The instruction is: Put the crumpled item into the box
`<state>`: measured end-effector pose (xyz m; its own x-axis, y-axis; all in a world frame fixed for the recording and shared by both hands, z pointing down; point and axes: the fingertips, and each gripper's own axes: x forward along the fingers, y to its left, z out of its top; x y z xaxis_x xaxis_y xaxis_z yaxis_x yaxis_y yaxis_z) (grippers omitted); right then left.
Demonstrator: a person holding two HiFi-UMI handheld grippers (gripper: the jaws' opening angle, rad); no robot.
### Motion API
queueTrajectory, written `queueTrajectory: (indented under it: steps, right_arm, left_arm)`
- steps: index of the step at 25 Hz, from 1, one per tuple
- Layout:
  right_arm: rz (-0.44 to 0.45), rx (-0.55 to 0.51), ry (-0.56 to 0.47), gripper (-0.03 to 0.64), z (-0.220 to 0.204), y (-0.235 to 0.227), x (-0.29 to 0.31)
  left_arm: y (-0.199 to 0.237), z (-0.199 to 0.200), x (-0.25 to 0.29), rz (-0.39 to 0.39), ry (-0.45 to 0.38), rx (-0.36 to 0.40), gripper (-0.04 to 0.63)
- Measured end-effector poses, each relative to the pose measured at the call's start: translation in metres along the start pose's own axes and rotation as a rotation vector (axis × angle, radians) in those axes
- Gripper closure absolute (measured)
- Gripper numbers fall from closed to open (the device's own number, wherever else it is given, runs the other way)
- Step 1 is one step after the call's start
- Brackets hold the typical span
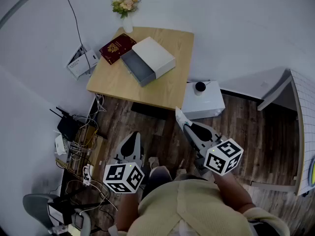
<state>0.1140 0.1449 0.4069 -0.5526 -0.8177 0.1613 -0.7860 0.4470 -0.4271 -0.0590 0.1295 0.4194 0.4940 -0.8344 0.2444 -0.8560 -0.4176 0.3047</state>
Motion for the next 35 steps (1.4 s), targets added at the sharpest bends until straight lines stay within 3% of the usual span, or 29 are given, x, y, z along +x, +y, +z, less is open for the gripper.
queueTrajectory:
  steps: [24, 35]
  right_arm:
    - [0.008, 0.029, 0.022, 0.552, 0.003, -0.026, -0.004]
    - [0.040, 0.050, 0.050, 0.552, -0.001, -0.024, 0.028]
  left_arm:
    - [-0.033, -0.010, 0.030, -0.036, 0.038, 0.010, 0.569]
    - [-0.014, -0.004, 0.033, 0.003, 0.052, 0.023, 0.569]
